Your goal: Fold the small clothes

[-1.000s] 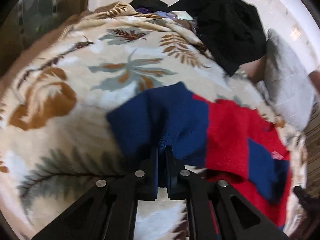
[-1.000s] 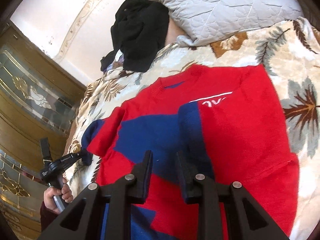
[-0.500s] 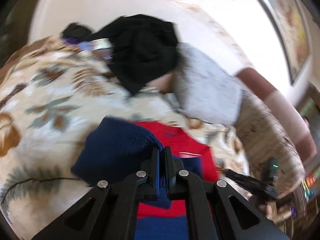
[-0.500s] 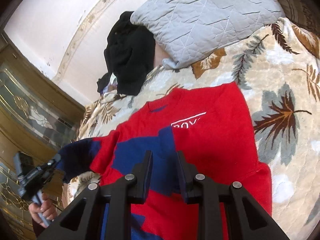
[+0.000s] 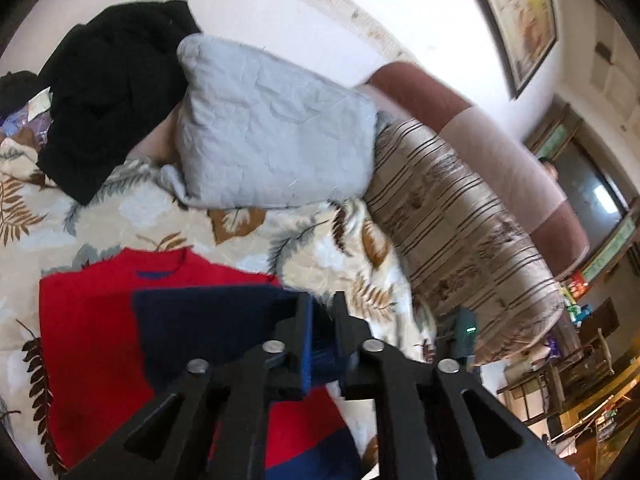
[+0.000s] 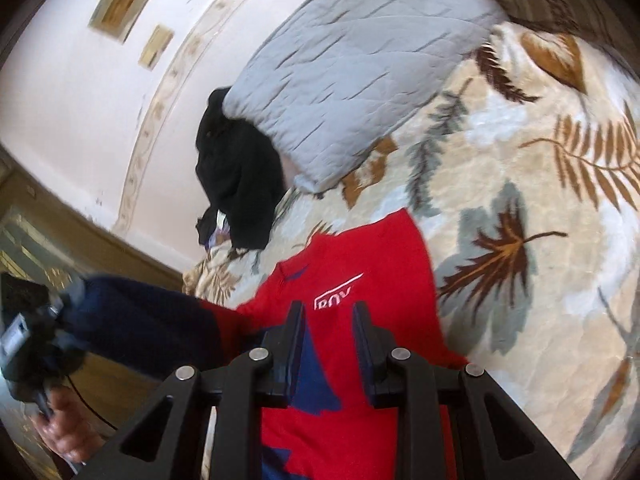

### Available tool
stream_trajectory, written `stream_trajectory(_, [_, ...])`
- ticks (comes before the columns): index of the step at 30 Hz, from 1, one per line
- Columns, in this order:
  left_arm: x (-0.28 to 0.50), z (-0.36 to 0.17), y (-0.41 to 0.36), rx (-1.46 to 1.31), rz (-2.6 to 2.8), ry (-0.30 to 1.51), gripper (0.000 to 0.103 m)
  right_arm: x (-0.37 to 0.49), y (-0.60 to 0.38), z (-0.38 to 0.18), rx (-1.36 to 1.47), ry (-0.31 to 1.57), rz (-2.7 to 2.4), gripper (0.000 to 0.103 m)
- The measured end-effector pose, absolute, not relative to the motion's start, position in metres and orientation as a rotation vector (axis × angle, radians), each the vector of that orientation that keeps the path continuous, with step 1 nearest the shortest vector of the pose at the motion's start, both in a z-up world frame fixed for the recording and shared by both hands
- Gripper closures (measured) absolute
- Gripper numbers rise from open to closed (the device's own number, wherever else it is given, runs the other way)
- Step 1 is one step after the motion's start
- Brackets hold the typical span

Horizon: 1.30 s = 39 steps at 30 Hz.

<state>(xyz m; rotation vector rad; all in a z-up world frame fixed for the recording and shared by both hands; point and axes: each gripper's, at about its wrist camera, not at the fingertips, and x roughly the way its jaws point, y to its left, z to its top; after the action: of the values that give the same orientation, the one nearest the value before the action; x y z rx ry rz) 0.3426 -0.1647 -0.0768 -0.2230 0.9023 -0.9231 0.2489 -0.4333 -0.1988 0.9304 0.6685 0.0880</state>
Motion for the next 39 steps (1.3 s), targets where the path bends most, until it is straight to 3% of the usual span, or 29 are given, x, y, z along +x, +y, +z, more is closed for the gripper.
stream_trajectory(1, [0.345,-0.081,-0.163,-0.240,-0.917,0.893,0.086,0.248,-0.438,-0.201,0.961,0.663,0.089,0.031])
stream_trajectory(2, [0.347,-0.085,-0.160,-0.257,-0.910,0.891,0.074,0.245,-0.443,-0.203,0.995,0.646,0.075,0.013])
stream_trajectory(4, [0.356,-0.098,-0.144,-0.326,-0.864,0.893,0.055,0.243,-0.448,-0.205,1.012,0.621,0.067,0.013])
stream_trajectory(10, [0.370,-0.144,-0.093,-0.309,-0.676,0.902,0.054,0.260,-0.430,-0.211,0.879,0.703,0.050,0.017])
stream_trajectory(12, [0.374,-0.167,-0.075,-0.295,-0.593,0.929,0.054,0.269,-0.418,-0.217,0.827,0.733,0.056,0.023])
stream_trajectory(17, [0.380,-0.225,-0.033,-0.213,-0.352,0.985,0.054,0.289,-0.386,-0.224,0.729,0.776,0.109,0.053])
stream_trajectory(19, [0.383,-0.242,-0.028,-0.169,-0.288,1.017,0.054,0.295,-0.369,-0.225,0.656,0.793,0.117,0.057])
stream_trajectory(28, [0.389,-0.268,-0.051,0.020,-0.230,1.058,0.051,0.320,-0.334,-0.264,0.496,0.998,0.037,0.059])
stream_trajectory(39, [0.357,-0.234,-0.071,0.067,-0.307,0.911,0.049,0.301,-0.337,-0.235,0.491,0.864,0.047,0.060])
